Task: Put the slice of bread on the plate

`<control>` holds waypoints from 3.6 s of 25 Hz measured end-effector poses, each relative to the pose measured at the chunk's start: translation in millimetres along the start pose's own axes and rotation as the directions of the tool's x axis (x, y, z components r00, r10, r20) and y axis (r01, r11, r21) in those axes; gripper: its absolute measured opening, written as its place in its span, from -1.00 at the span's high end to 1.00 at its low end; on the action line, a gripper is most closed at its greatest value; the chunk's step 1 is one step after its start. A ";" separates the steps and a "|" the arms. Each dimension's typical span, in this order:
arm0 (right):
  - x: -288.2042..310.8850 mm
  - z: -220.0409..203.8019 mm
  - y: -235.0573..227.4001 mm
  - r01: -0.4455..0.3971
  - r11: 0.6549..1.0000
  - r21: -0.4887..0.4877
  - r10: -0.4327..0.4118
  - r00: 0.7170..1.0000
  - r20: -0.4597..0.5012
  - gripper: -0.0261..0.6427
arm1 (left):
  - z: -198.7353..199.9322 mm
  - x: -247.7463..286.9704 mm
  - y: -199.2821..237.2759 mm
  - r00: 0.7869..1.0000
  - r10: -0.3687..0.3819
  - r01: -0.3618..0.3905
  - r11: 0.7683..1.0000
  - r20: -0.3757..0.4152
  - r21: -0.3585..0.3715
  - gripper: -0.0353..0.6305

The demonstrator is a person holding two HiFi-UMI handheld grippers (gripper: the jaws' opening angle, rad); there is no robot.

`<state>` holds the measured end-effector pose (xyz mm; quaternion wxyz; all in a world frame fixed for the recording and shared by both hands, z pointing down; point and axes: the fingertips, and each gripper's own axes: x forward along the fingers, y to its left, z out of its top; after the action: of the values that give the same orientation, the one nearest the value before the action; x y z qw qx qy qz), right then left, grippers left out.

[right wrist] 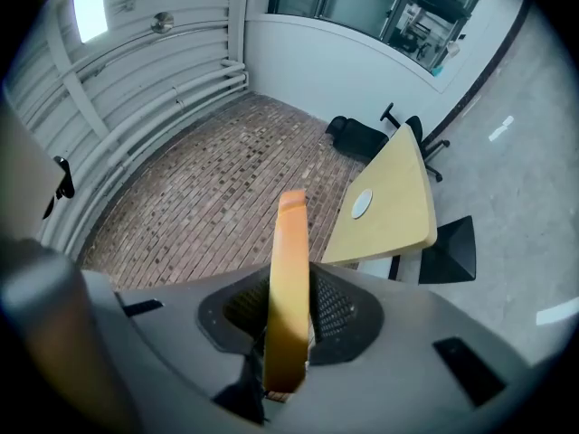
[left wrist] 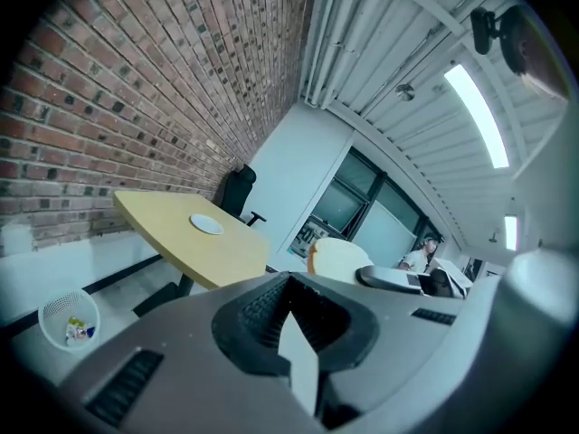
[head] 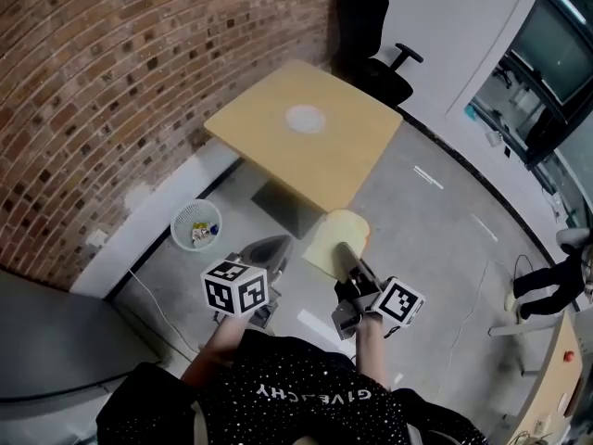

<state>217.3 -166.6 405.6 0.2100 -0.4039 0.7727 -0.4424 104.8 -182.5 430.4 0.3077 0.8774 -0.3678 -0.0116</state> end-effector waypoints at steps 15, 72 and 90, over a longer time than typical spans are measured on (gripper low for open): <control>161.9 120.4 -58.9 0.069 0.997 0.038 -0.070 0.997 0.028 0.65 | 116.9 143.2 111.5 0.998 -0.016 0.014 0.999 -0.056 -0.032 0.87; 513.1 177.3 -300.1 0.297 0.950 -0.094 -0.292 0.742 -0.604 0.64 | 150.4 286.5 311.0 0.965 0.263 -0.248 0.883 -0.018 -0.398 0.87; 486.2 219.8 -312.7 0.436 0.734 -0.522 -0.648 0.680 -0.344 -0.07 | 162.4 273.5 295.4 0.967 0.254 -0.239 0.907 -0.001 -0.347 0.87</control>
<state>219.6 -761.7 574.1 -0.2304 -0.5223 0.7129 -0.4075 75.5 -606.8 517.2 0.4474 0.7560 -0.4745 -0.0562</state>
